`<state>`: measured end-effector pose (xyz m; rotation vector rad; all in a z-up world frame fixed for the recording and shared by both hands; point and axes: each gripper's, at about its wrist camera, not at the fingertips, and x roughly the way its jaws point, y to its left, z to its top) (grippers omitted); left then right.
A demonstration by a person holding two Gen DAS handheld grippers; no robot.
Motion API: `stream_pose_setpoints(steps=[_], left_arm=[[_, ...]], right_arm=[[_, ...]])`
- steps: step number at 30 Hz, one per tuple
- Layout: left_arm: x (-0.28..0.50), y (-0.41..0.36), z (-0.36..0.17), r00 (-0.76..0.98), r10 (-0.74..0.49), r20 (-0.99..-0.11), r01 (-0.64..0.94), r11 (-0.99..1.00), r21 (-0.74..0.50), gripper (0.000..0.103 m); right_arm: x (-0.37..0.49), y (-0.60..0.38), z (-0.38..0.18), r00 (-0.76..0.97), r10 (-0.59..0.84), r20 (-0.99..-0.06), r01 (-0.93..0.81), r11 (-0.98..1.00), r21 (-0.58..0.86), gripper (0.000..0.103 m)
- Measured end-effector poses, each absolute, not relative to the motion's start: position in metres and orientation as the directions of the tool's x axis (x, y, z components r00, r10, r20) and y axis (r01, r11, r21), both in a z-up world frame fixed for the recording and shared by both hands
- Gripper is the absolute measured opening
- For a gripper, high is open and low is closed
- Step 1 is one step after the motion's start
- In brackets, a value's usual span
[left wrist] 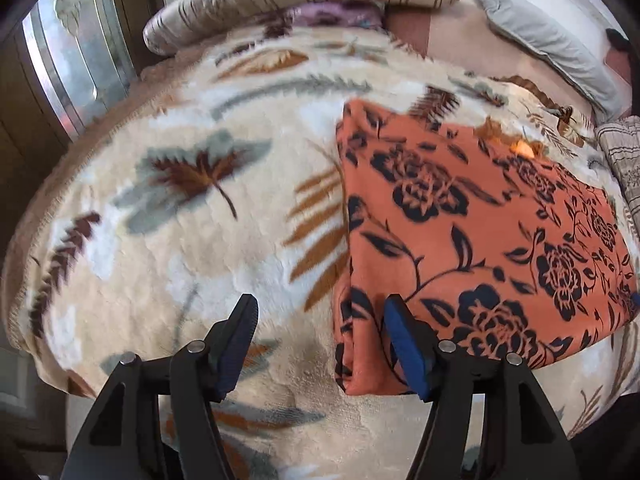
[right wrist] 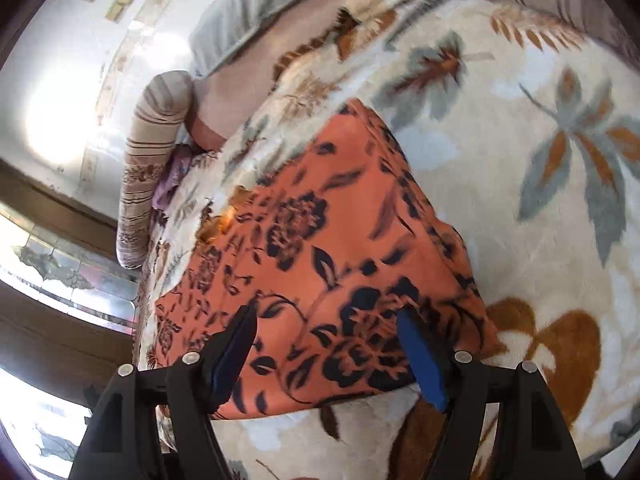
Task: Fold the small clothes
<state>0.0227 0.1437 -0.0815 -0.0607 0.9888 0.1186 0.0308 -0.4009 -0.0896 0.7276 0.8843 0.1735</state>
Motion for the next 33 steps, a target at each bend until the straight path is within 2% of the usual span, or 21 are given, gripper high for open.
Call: stream_pose_setpoints(steps=[4, 6, 8, 10, 14, 17, 19, 21, 24, 27, 31, 33], left_arm=[[0.019, 0.13, -0.068, 0.589, 0.018, -0.808, -0.088, 0.995, -0.042, 0.067], [0.023, 0.122, -0.071, 0.587, 0.012, -0.81, -0.065, 0.997, -0.033, 0.072], [0.033, 0.114, -0.092, 0.524, 0.054, -0.85, -0.049, 0.998, 0.034, 0.074], [0.036, 0.116, -0.107, 0.491, 0.054, -0.869, -0.051, 0.998, 0.034, 0.075], [0.035, 0.122, -0.088, 0.549, 0.066, -0.833, -0.092, 0.996, 0.018, 0.075], [0.037, 0.117, -0.081, 0.59, 0.058, -0.805, -0.067, 0.997, 0.022, 0.076], [0.045, 0.116, -0.098, 0.539, 0.079, -0.839, -0.067, 0.996, 0.051, 0.076], [0.046, 0.119, -0.108, 0.528, 0.058, -0.847, -0.076, 0.997, 0.021, 0.077], [0.048, 0.129, -0.11, 0.528, 0.046, -0.848, -0.102, 0.995, -0.01, 0.087], [0.047, 0.13, -0.112, 0.532, 0.035, -0.846, -0.099, 0.995, -0.021, 0.089], [0.047, 0.131, -0.114, 0.541, 0.04, -0.84, -0.103, 0.995, -0.019, 0.093], [0.047, 0.131, -0.114, 0.544, 0.04, -0.838, -0.102, 0.995, -0.019, 0.093]], right_arm=[[0.049, -0.399, -0.07, 0.653, 0.442, -0.615, 0.098, 0.756, 0.647, 0.076], [0.057, -0.402, -0.079, 0.648, 0.448, -0.616, 0.123, 0.737, 0.665, 0.076], [0.067, -0.413, -0.106, 0.602, 0.414, -0.683, 0.23, 0.729, 0.644, 0.076], [0.067, -0.422, -0.114, 0.602, 0.453, -0.658, 0.246, 0.679, 0.692, 0.076], [0.078, -0.422, -0.082, 0.64, 0.485, -0.596, 0.156, 0.677, 0.719, 0.076], [0.11, -0.424, -0.069, 0.638, 0.519, -0.569, 0.115, 0.666, 0.737, 0.076], [0.136, -0.429, -0.072, 0.627, 0.534, -0.567, 0.121, 0.653, 0.748, 0.076], [0.17, -0.433, -0.084, 0.618, 0.549, -0.563, 0.151, 0.62, 0.77, 0.076], [0.201, -0.453, -0.111, 0.616, 0.518, -0.593, 0.243, 0.592, 0.769, 0.076], [0.208, -0.459, -0.122, 0.647, 0.518, -0.559, 0.253, 0.546, 0.799, 0.076], [0.192, -0.45, -0.099, 0.666, 0.533, -0.521, 0.187, 0.557, 0.809, 0.076], [0.177, -0.442, -0.087, 0.667, 0.52, -0.534, 0.171, 0.591, 0.789, 0.076]])
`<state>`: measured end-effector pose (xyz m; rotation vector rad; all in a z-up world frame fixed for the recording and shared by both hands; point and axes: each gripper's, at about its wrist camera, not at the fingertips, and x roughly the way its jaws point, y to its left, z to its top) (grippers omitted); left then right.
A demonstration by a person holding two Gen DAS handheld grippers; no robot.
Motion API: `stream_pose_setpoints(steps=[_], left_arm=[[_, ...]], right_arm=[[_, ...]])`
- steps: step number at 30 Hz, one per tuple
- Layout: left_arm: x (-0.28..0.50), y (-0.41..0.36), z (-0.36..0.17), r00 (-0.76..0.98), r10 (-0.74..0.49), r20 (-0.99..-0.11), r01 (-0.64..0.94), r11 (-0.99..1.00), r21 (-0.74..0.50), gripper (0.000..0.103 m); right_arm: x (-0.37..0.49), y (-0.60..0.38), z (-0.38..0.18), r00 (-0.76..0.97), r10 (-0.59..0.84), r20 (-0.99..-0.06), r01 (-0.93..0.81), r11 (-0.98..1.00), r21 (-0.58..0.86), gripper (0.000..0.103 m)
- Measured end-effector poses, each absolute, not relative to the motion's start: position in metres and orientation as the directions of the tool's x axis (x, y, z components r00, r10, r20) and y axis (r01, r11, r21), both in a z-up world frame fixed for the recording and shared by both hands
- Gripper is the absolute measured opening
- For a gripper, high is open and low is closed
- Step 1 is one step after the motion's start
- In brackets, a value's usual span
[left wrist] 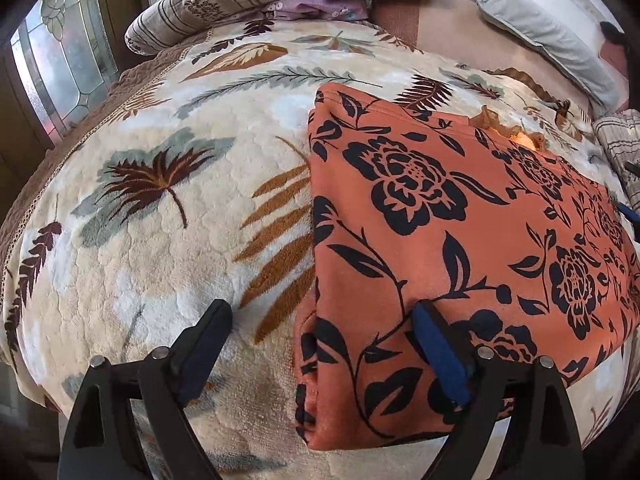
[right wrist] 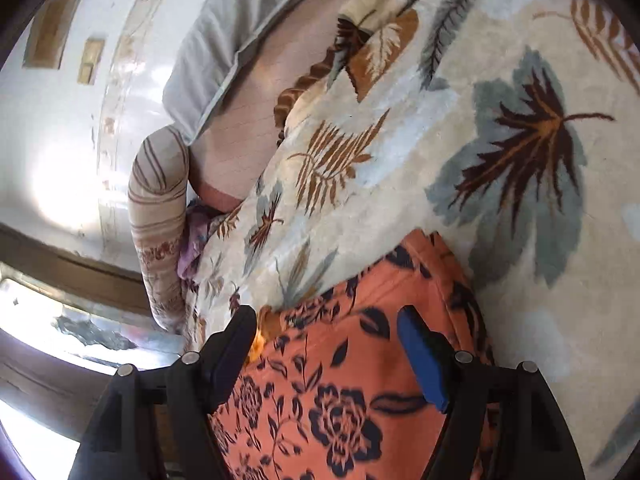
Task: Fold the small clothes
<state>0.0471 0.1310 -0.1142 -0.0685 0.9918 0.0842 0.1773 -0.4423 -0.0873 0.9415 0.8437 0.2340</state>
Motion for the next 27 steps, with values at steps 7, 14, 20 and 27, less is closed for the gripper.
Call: stream_pose_setpoints(steps=[7, 14, 20, 27], left_arm=[[0.037, 0.129, -0.1, 0.559, 0.037, -0.829, -0.108, 0.994, -0.029, 0.092], [0.011, 0.109, -0.072, 0.615, 0.0, -0.789, -0.045, 0.998, -0.035, 0.092], [-0.004, 0.102, -0.064, 0.621, -0.019, -0.784, -0.036, 0.998, -0.052, 0.092], [-0.013, 0.09, -0.059, 0.628, -0.024, -0.777, -0.004, 0.999, -0.034, 0.092]], right_arm=[[0.079, -0.409, -0.068, 0.661, 0.581, -0.476, 0.079, 0.577, 0.813, 0.076], [0.019, -0.408, -0.124, 0.629, 0.523, -0.575, 0.223, 0.587, 0.778, 0.075], [-0.002, -0.413, -0.096, 0.686, 0.506, -0.523, 0.141, 0.613, 0.778, 0.078], [-0.009, -0.439, -0.102, 0.725, 0.46, -0.512, 0.193, 0.578, 0.793, 0.078]])
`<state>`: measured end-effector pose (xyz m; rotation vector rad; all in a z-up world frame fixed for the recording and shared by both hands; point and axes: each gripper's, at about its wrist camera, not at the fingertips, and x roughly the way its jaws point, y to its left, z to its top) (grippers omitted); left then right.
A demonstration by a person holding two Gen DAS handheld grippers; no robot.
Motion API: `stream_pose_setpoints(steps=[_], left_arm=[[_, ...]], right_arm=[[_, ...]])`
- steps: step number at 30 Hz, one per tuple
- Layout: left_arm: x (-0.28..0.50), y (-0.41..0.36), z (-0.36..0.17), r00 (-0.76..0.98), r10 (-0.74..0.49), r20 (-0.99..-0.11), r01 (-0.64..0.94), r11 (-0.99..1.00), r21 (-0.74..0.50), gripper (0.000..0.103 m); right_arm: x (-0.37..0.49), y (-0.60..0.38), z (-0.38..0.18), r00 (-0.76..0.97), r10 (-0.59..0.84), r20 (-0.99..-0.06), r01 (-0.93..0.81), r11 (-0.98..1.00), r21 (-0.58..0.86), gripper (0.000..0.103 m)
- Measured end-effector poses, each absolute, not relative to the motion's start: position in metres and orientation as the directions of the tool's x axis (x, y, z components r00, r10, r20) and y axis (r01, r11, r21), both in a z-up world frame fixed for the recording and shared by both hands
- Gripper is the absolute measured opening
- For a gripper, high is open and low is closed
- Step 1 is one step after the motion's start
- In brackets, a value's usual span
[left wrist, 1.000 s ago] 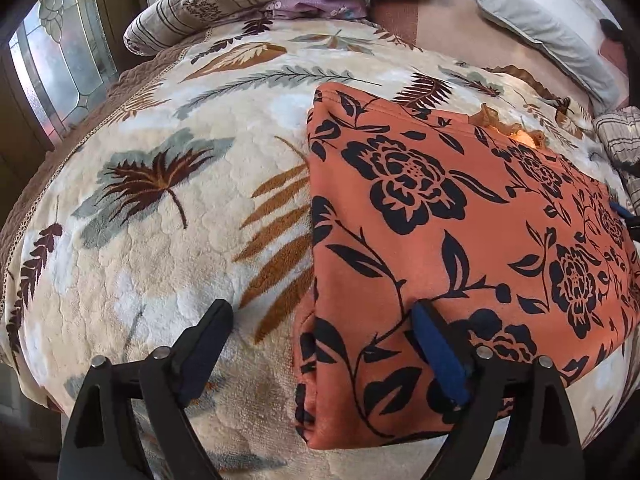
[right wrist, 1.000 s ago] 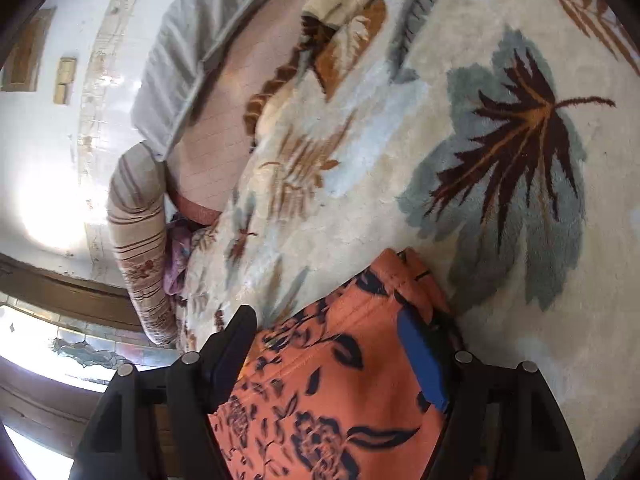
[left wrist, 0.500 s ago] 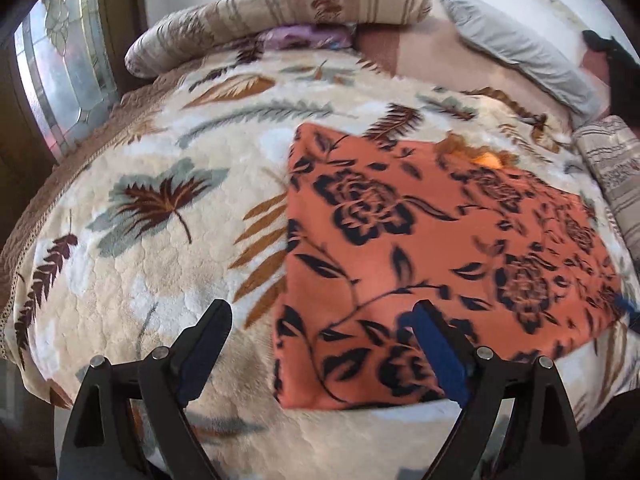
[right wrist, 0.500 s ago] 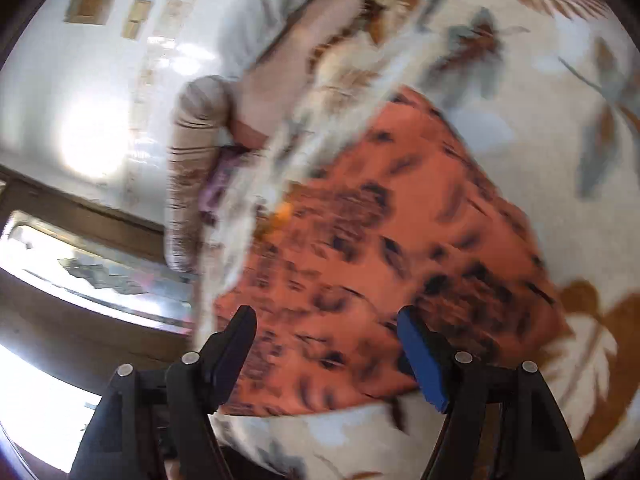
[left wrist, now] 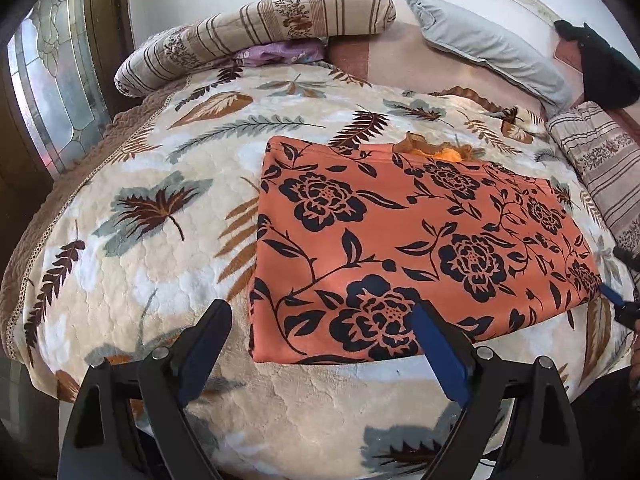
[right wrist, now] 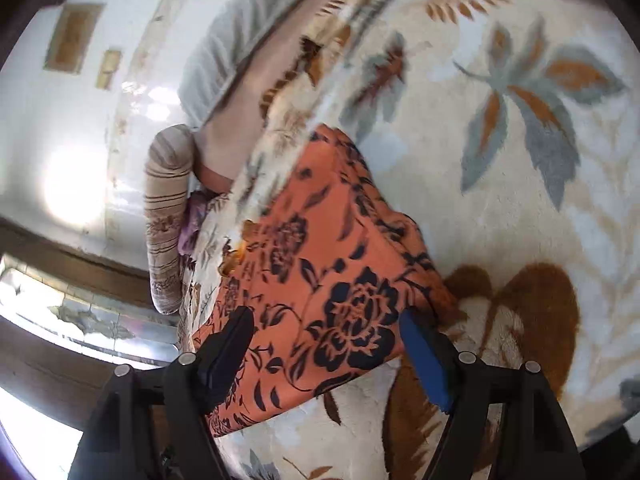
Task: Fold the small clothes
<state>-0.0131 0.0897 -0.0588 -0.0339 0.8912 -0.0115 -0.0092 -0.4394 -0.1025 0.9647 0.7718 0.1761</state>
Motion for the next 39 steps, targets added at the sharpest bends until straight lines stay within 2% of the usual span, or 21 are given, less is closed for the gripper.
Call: stream_pose_setpoints(steps=[11, 14, 17, 22, 24, 26, 27, 28, 31, 39], left_arm=[[0.012, 0.064, -0.062, 0.616, -0.038, -0.787, 0.024, 0.999, -0.029, 0.092], [0.021, 0.06, -0.069, 0.597, -0.039, -0.801, 0.024, 0.999, -0.03, 0.092], [0.026, 0.058, -0.074, 0.586, -0.031, -0.809, 0.023, 0.999, -0.021, 0.092], [0.032, 0.061, -0.079, 0.582, -0.023, -0.813, 0.004, 1.0, -0.026, 0.092], [0.036, 0.061, -0.082, 0.575, -0.031, -0.818, 0.004, 0.999, -0.035, 0.092], [0.038, 0.061, -0.085, 0.565, -0.024, -0.825, 0.004, 1.0, -0.026, 0.092], [0.038, 0.062, -0.086, 0.562, -0.024, -0.827, 0.006, 1.0, -0.025, 0.092], [0.038, 0.063, -0.086, 0.561, -0.023, -0.827, 0.008, 1.0, -0.022, 0.092], [0.037, 0.069, -0.084, 0.572, -0.021, -0.82, -0.006, 1.0, -0.029, 0.092], [0.025, 0.07, -0.073, 0.59, -0.019, -0.807, -0.031, 0.999, -0.045, 0.092]], right_arm=[[0.049, -0.439, -0.102, 0.681, 0.595, -0.427, 0.121, 0.484, 0.867, 0.078], [0.081, -0.452, -0.118, 0.664, 0.624, -0.412, 0.155, 0.425, 0.892, 0.078], [0.101, -0.47, -0.135, 0.686, 0.584, -0.434, 0.236, 0.385, 0.892, 0.078], [0.114, -0.452, -0.101, 0.666, 0.622, -0.411, 0.14, 0.437, 0.888, 0.08], [0.127, -0.445, -0.1, 0.641, 0.619, -0.455, 0.152, 0.478, 0.865, 0.08], [0.137, -0.452, -0.114, 0.629, 0.563, -0.537, 0.225, 0.529, 0.818, 0.08], [0.138, -0.459, -0.124, 0.637, 0.553, -0.537, 0.269, 0.494, 0.827, 0.079], [0.132, -0.463, -0.125, 0.665, 0.558, -0.497, 0.267, 0.444, 0.855, 0.079], [0.11, -0.454, -0.097, 0.685, 0.509, -0.521, 0.203, 0.554, 0.808, 0.079], [0.025, -0.399, -0.078, 0.64, 0.612, -0.465, 0.03, 0.585, 0.811, 0.08]])
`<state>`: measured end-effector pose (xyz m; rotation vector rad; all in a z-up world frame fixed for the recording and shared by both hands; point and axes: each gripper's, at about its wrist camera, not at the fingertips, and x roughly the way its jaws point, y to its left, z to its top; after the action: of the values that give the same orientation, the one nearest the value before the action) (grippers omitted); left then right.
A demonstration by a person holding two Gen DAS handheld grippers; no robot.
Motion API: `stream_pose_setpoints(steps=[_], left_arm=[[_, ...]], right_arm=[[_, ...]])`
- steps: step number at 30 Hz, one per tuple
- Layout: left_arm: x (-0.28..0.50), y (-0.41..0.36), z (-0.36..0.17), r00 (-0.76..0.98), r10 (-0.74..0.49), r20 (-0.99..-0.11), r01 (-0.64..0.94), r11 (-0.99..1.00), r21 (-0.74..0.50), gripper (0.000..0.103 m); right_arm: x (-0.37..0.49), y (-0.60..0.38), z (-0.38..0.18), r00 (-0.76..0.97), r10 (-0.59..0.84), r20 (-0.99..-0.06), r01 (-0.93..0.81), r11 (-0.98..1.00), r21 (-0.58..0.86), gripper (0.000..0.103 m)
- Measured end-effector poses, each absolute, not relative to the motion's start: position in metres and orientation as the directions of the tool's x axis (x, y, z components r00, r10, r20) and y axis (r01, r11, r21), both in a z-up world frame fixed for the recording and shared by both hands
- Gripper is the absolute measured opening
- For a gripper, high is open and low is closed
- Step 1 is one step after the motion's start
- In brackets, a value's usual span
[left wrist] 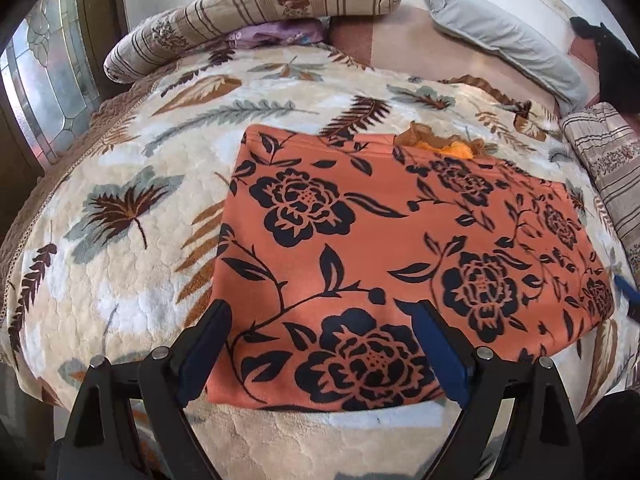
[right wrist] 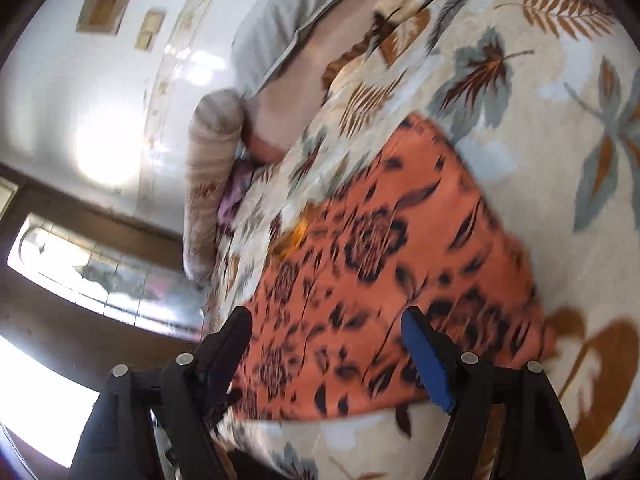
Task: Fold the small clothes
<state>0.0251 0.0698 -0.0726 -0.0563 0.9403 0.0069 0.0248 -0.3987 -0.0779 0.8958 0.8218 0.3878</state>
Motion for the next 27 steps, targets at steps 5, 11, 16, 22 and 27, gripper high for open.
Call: stream_pose_setpoints(steps=[5, 11, 16, 22, 27], left_arm=[[0.008, 0.069, -0.057, 0.609, -0.031, -0.792, -0.026, 0.998, -0.06, 0.092], [-0.003, 0.069, -0.052, 0.614, -0.046, -0.788, -0.025, 0.997, -0.077, 0.092], [-0.01, 0.066, -0.048, 0.618, -0.053, -0.785, -0.008, 0.997, -0.074, 0.092], [-0.005, 0.057, -0.056, 0.593, -0.059, -0.803, -0.008, 0.997, -0.079, 0.092], [-0.003, 0.044, -0.058, 0.589, -0.058, -0.806, 0.016, 0.998, -0.06, 0.092]], right_arm=[[0.019, -0.404, -0.123, 0.61, 0.535, -0.585, 0.204, 0.607, 0.768, 0.08], [0.008, -0.397, -0.105, 0.641, 0.537, -0.549, 0.133, 0.627, 0.768, 0.081], [0.003, -0.408, -0.121, 0.657, 0.522, -0.544, 0.209, 0.568, 0.796, 0.081], [-0.026, -0.391, -0.113, 0.658, 0.55, -0.514, 0.151, 0.572, 0.806, 0.081], [-0.03, -0.393, -0.138, 0.629, 0.552, -0.547, 0.206, 0.561, 0.802, 0.081]])
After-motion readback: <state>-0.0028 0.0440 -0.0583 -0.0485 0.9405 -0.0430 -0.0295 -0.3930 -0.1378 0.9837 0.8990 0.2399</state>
